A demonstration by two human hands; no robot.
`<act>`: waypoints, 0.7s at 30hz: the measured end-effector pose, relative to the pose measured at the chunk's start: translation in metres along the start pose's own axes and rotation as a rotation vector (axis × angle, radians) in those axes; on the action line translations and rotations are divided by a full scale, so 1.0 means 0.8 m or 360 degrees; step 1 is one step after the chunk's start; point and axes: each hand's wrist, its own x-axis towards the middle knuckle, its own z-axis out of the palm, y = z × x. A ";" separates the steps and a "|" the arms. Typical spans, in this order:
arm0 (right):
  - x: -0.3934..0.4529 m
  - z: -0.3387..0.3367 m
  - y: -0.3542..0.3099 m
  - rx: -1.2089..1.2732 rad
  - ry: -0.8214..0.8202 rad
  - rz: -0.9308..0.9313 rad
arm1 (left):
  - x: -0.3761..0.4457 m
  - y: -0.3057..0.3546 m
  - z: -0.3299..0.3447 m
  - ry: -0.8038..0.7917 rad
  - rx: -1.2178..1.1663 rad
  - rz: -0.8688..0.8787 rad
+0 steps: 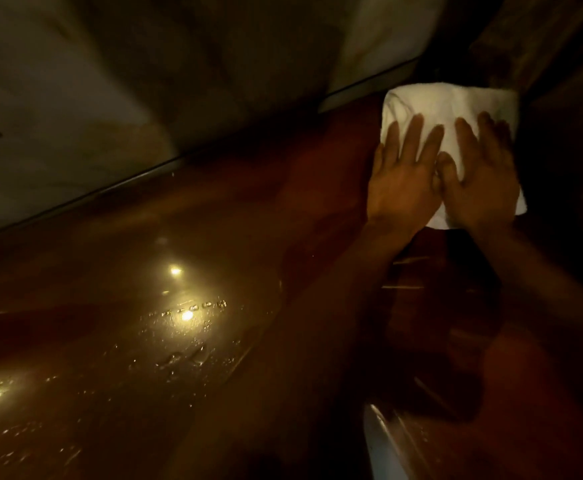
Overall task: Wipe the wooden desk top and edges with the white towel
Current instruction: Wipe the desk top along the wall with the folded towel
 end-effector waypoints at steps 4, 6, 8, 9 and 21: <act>-0.024 -0.001 -0.022 0.0061 -0.0021 0.0032 | -0.031 -0.015 -0.004 0.0024 -0.0045 0.0026; -0.039 0.001 -0.036 0.0063 -0.0013 0.0053 | -0.048 -0.023 -0.008 0.0012 -0.0090 0.0031; -0.053 0.004 -0.051 0.0046 -0.0012 0.0067 | -0.065 -0.032 -0.013 0.0004 -0.0149 0.0014; -0.060 0.006 -0.059 0.0027 -0.0022 0.0072 | -0.072 -0.037 -0.017 -0.0006 -0.0163 0.0008; -0.133 0.021 -0.166 -0.0158 -0.0081 0.0020 | -0.163 -0.102 -0.058 -0.0086 -0.0268 -0.0141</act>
